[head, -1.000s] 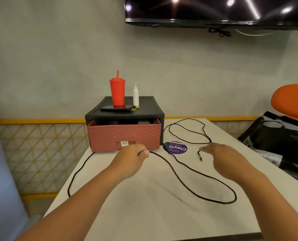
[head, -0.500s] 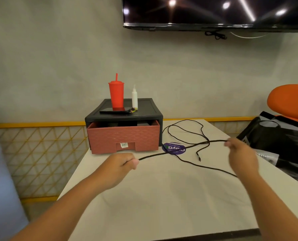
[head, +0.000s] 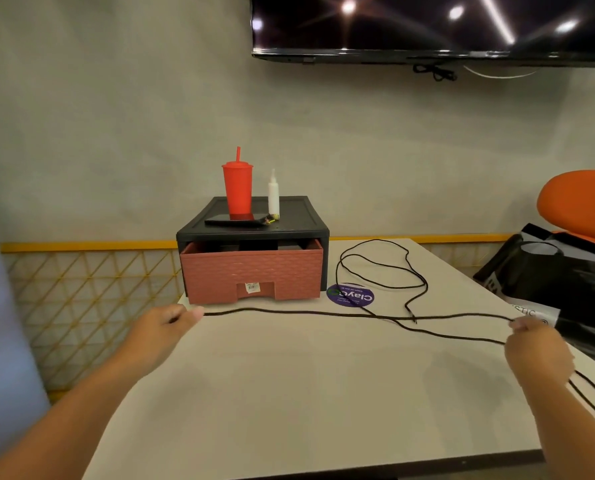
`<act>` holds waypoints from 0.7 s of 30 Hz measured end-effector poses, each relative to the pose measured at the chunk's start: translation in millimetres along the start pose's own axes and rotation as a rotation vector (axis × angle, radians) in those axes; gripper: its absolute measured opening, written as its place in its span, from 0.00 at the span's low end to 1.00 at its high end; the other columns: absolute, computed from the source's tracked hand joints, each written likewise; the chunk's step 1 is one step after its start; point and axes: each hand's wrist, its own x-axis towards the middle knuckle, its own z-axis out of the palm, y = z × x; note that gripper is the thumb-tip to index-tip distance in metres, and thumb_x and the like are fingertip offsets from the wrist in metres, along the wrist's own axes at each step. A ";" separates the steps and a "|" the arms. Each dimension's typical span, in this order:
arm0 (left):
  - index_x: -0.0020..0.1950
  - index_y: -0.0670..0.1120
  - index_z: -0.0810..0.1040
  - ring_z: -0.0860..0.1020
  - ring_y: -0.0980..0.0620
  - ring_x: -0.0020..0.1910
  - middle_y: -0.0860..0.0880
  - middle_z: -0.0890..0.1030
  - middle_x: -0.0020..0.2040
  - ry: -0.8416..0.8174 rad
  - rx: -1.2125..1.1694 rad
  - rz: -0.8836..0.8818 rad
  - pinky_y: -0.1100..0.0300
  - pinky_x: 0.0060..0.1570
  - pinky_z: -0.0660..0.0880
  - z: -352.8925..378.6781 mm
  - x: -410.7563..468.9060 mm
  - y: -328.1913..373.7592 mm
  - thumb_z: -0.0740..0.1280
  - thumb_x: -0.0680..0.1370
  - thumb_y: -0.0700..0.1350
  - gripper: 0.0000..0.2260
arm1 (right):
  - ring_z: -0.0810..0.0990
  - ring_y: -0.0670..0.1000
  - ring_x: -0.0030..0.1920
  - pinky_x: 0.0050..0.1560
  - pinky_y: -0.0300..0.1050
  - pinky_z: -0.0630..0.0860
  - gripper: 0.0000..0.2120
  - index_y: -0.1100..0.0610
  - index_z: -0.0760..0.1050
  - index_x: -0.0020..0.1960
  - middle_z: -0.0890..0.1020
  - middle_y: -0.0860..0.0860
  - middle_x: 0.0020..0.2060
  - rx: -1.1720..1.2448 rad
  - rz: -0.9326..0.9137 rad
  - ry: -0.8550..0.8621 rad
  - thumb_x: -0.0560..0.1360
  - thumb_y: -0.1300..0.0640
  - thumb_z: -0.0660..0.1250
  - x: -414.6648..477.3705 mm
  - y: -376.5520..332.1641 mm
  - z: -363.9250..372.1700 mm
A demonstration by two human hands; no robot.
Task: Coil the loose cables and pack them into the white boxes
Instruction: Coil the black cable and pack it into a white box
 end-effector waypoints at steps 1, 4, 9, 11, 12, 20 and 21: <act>0.34 0.40 0.71 0.67 0.51 0.31 0.46 0.68 0.30 0.015 -0.042 -0.057 0.57 0.36 0.63 -1.5 0.3 -1.4 0.65 0.73 0.61 0.24 | 0.76 0.65 0.53 0.55 0.57 0.73 0.16 0.53 0.77 0.59 0.77 0.61 0.54 -0.088 -0.106 -0.029 0.76 0.64 0.58 -7.2 -3.5 1.8; 0.38 0.42 0.74 0.64 0.53 0.29 0.38 0.65 0.33 -0.039 -0.241 -0.222 0.54 0.41 0.72 6.5 -2.9 14.4 0.62 0.77 0.58 0.19 | 0.73 0.61 0.60 0.61 0.53 0.67 0.15 0.52 0.75 0.63 0.75 0.57 0.62 -0.076 -0.431 -0.169 0.78 0.55 0.60 -34.8 -24.1 16.0; 0.35 0.44 0.70 0.55 0.58 0.22 0.53 0.58 0.25 -0.350 -0.675 -0.132 0.66 0.23 0.54 28.7 -14.2 64.5 0.60 0.79 0.49 0.15 | 0.68 0.51 0.67 0.64 0.38 0.58 0.24 0.52 0.67 0.70 0.72 0.51 0.66 0.246 -0.934 -0.406 0.76 0.46 0.59 -108.6 -94.1 22.1; 0.36 0.43 0.74 0.57 0.59 0.20 0.53 0.60 0.23 -0.418 -0.864 -0.121 0.67 0.21 0.54 31.9 -20.1 83.2 0.60 0.77 0.47 0.12 | 0.68 0.48 0.67 0.63 0.38 0.60 0.26 0.50 0.63 0.72 0.71 0.48 0.66 0.347 -0.986 -0.484 0.76 0.44 0.55 -132.0 -115.9 22.7; 0.37 0.42 0.76 0.57 0.59 0.19 0.53 0.61 0.22 -0.451 -0.949 -0.119 0.67 0.20 0.55 32.5 -22.5 91.1 0.61 0.75 0.46 0.11 | 0.69 0.48 0.65 0.62 0.39 0.63 0.24 0.51 0.64 0.71 0.72 0.47 0.64 0.420 -0.973 -0.485 0.77 0.45 0.55 -141.4 -123.6 22.4; 0.34 0.43 0.80 0.59 0.60 0.18 0.53 0.62 0.21 -0.582 -1.134 -0.143 0.69 0.17 0.56 29.6 -30.4 108.5 0.62 0.71 0.49 0.13 | 0.66 0.53 0.62 0.61 0.46 0.64 0.22 0.51 0.67 0.67 0.70 0.53 0.63 0.614 -0.962 0.029 0.75 0.47 0.53 -139.0 -158.0 -2.2; 0.34 0.43 0.80 0.59 0.60 0.18 0.53 0.63 0.21 -0.616 -1.183 -0.131 0.69 0.16 0.57 28.9 -30.6 110.5 0.63 0.71 0.50 0.13 | 0.68 0.54 0.61 0.62 0.50 0.65 0.23 0.51 0.69 0.66 0.72 0.51 0.61 0.568 -0.952 -0.034 0.75 0.45 0.51 -134.1 -159.4 -2.1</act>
